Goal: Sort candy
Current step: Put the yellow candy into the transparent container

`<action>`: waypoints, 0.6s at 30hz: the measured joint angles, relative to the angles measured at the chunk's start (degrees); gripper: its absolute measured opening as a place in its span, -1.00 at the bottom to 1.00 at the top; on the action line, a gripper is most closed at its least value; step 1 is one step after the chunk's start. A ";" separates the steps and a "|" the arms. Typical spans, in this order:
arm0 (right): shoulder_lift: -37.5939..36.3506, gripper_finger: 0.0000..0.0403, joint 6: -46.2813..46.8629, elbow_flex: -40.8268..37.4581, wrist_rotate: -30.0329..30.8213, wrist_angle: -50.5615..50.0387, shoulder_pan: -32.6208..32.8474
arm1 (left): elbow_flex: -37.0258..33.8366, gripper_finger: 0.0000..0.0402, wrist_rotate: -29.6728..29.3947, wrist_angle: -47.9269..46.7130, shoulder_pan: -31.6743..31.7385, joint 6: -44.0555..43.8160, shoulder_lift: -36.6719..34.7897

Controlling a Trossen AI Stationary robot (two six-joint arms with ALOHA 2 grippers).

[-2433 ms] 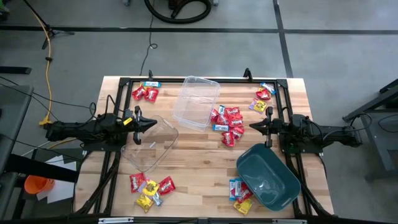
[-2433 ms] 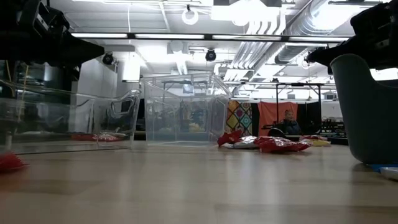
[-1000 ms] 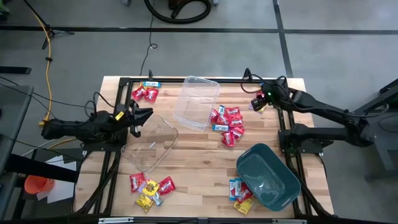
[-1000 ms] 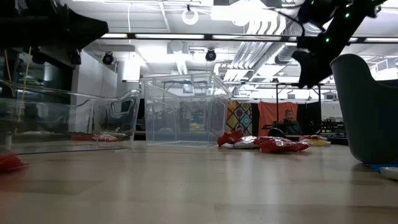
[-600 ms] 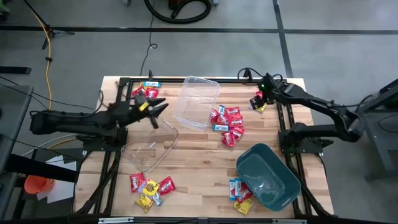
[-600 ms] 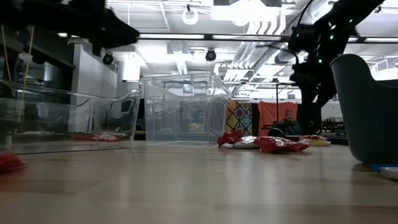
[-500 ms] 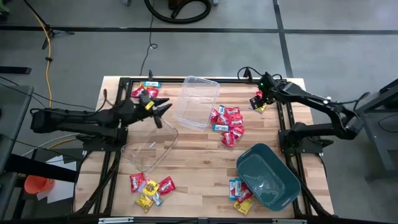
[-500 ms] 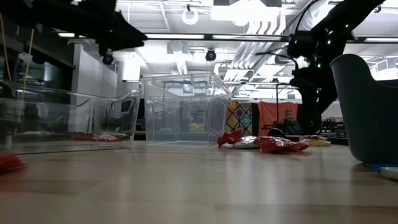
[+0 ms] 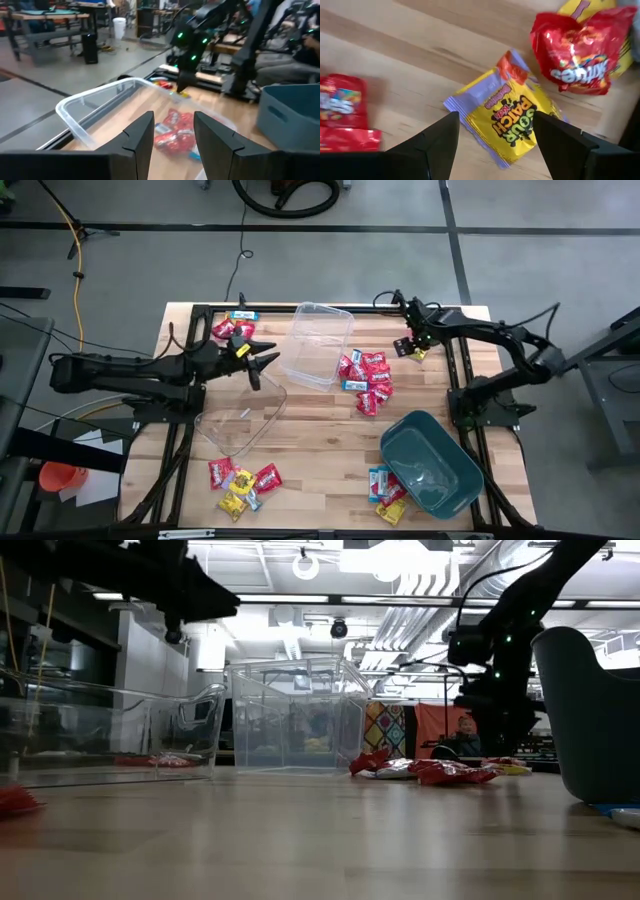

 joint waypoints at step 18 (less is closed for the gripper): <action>7.84 0.14 1.37 0.04 2.86 3.30 0.19 | 0.04 -0.36 0.22 -5.52 0.00 0.03 -5.27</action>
